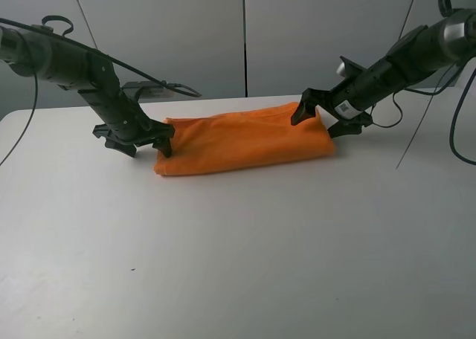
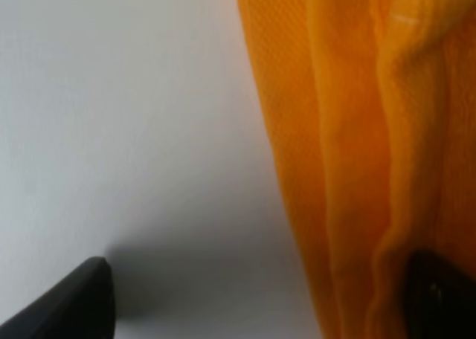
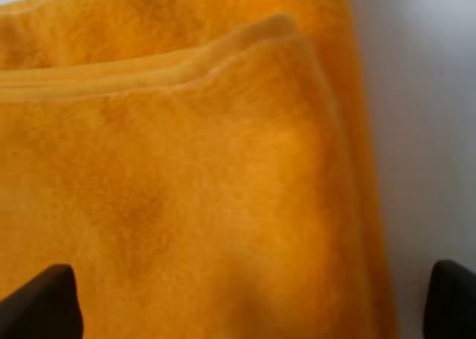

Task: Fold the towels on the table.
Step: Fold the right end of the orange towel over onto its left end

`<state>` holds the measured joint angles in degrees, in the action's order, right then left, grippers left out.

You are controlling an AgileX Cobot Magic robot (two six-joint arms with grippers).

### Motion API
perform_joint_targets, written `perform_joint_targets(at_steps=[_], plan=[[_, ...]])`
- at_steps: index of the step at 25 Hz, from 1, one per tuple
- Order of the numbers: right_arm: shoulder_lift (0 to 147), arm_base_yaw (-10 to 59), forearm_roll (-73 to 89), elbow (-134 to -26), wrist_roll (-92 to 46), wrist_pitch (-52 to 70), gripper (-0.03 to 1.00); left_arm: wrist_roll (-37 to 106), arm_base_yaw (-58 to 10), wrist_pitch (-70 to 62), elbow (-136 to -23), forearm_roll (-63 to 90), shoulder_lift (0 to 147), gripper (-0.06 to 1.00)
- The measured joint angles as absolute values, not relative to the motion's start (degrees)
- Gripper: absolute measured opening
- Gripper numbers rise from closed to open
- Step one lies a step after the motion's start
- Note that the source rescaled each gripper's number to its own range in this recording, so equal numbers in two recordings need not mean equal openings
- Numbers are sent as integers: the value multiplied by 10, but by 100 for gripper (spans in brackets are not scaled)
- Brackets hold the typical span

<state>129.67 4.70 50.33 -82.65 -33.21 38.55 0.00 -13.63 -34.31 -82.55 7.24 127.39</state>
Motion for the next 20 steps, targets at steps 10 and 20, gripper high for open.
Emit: perform_joint_targets(at_steps=[10, 20], plan=[[1299, 90, 525, -827, -354, 386, 100, 0, -136, -355, -828, 74, 1274, 100], [1306, 90, 514, -825, -348, 431, 9, 58, -136, -403, -830, 75, 1274, 100]])
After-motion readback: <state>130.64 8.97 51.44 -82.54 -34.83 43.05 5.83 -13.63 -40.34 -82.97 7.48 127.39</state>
